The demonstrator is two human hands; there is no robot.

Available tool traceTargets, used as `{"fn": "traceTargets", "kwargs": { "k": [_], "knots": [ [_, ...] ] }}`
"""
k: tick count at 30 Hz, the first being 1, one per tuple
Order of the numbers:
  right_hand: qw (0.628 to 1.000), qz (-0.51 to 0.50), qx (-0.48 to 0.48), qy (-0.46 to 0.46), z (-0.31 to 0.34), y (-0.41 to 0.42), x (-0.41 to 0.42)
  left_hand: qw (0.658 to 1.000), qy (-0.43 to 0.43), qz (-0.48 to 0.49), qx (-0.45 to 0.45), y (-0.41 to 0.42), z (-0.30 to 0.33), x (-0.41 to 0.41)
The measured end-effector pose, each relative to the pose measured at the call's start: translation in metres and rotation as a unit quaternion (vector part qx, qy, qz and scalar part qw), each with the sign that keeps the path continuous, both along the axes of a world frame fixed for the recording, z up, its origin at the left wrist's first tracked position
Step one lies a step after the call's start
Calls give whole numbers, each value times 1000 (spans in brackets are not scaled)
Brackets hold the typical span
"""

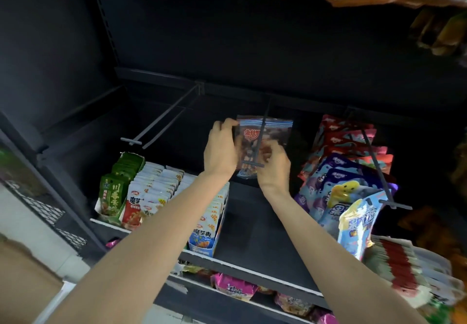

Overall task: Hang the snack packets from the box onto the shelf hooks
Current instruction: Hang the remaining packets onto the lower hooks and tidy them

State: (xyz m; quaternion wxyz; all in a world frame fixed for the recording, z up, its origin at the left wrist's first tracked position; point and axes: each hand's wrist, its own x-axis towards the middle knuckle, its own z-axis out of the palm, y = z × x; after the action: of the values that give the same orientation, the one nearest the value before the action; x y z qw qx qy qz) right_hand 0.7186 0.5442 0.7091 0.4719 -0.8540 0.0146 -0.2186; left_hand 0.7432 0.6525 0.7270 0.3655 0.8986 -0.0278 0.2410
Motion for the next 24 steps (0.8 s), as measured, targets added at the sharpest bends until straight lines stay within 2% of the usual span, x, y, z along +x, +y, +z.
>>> {"fn": "traceTargets", "kwargs": {
  "k": [4, 7, 12, 16, 19, 21, 24],
  "knots": [
    [993, 74, 70, 57, -2, 28, -22, 999, -5, -6, 39, 45, -13, -33],
    [984, 128, 69, 103, -12, 65, -41, 998, 35, 5, 52, 99, -28, -67],
    [956, 256, -14, 144, -34, 178, -67, 987, 125, 93, 43, 202, -51, -122],
    [921, 350, -81, 150, -35, 285, -85, 975, 154, 161, 5, 300, -64, -149],
    [908, 387, -86, 136, -33, 366, -95, 964, 153, 217, -30, 375, -67, -165],
    [898, 409, -98, 132, -33, 418, -102, 955, 150, 255, -18, 423, -69, -174],
    [871, 443, -139, 161, -39, 486, -110, 935, 210, 285, -7, 491, -83, -185]
  ]
}}
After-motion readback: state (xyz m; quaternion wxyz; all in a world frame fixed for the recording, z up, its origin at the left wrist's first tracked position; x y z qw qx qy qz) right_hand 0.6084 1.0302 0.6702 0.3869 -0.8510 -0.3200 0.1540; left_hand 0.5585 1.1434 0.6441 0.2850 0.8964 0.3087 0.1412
